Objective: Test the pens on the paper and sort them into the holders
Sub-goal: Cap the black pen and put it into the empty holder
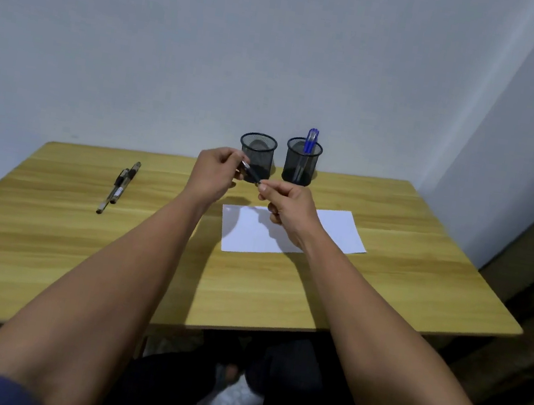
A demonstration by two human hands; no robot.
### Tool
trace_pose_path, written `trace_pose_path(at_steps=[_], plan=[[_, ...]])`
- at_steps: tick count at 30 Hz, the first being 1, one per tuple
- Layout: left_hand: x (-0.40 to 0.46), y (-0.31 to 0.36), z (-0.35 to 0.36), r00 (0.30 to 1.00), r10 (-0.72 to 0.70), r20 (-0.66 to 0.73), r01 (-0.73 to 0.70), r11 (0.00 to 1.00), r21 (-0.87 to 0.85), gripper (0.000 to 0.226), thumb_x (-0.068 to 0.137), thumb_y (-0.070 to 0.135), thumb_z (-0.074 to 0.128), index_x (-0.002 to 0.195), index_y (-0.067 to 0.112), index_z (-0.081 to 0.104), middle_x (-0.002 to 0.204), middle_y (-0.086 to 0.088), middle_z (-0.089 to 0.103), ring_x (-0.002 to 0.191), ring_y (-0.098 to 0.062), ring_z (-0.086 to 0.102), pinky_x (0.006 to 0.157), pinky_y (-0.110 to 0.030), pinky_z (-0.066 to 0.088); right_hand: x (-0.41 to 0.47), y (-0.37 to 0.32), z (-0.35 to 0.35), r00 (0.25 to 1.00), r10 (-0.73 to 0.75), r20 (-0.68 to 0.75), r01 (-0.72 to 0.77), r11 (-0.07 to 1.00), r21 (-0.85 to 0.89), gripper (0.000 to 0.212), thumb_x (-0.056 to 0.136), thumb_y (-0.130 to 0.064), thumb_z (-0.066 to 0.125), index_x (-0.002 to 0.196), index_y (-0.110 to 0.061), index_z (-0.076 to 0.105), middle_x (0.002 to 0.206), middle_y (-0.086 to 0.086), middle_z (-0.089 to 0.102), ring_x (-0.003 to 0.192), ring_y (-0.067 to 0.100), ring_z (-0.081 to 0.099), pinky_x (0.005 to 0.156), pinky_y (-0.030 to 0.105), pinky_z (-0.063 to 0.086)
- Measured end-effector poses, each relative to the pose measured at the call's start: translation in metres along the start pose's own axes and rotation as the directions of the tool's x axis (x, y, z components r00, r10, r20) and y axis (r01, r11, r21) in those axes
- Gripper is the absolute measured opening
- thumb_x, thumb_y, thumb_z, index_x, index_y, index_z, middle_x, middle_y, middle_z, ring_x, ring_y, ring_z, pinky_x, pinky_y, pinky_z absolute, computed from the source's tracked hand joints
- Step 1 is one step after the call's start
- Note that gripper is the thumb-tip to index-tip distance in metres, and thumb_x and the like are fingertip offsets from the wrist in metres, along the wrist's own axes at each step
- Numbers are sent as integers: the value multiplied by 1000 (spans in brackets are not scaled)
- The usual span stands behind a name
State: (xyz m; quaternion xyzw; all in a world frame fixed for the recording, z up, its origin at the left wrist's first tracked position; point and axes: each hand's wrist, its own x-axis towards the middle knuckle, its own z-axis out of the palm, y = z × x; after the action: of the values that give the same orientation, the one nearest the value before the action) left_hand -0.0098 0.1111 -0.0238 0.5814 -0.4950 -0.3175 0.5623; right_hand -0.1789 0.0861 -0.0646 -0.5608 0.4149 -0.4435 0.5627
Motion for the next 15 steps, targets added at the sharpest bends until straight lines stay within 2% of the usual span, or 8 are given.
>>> trace_pose_path(at_steps=[3,6,9,11,14,15], plan=[[8,-1,8,1000,9,-18,-10,1000,-13,26,104,21,52,94,11,73,80,-7,70,65,-9,63,62,-27,51,7,4,-2,999,-28,-32,27,999,-20,11,101,-11,73,109,-14,80,76,0,70,53,6,45,53,22,39],[28,5,11,997,57,44,-58,998,31,28,102,27,56,97,9,76,86,-12,72,73,-13,64,61,-25,52,22,-2,-12,997,-81,-19,78,990,-115,11,102,-9,72,112,-9,78,78,1,72,53,3,56,54,17,45],[51,6,11,997,51,52,-55,996,68,34,99,41,55,106,14,73,96,0,73,85,-11,66,79,-33,52,49,-19,-26,989,-146,-20,134,949,-285,11,99,-8,76,109,-3,79,82,-1,75,66,-4,65,73,16,52],[66,3,12,1000,17,-11,-16,998,57,34,99,38,52,128,24,64,115,2,71,102,-13,67,91,-36,53,71,-34,-33,974,-213,-81,172,921,-350,13,96,-10,79,108,-3,81,83,-7,74,73,-5,65,84,20,51],[83,-10,16,997,41,-60,-24,965,260,55,95,31,60,148,27,46,129,2,62,113,-17,61,96,-39,52,102,-59,-37,945,-292,-145,224,905,-361,1,94,-12,82,95,-13,82,78,-14,72,71,-2,64,83,24,51],[88,-17,18,998,34,-46,-19,950,311,65,91,32,66,151,27,41,135,1,58,119,-19,58,100,-41,50,113,-66,-35,938,-308,-162,234,904,-359,8,93,-13,83,87,-19,80,75,-14,72,70,1,65,81,26,52]])
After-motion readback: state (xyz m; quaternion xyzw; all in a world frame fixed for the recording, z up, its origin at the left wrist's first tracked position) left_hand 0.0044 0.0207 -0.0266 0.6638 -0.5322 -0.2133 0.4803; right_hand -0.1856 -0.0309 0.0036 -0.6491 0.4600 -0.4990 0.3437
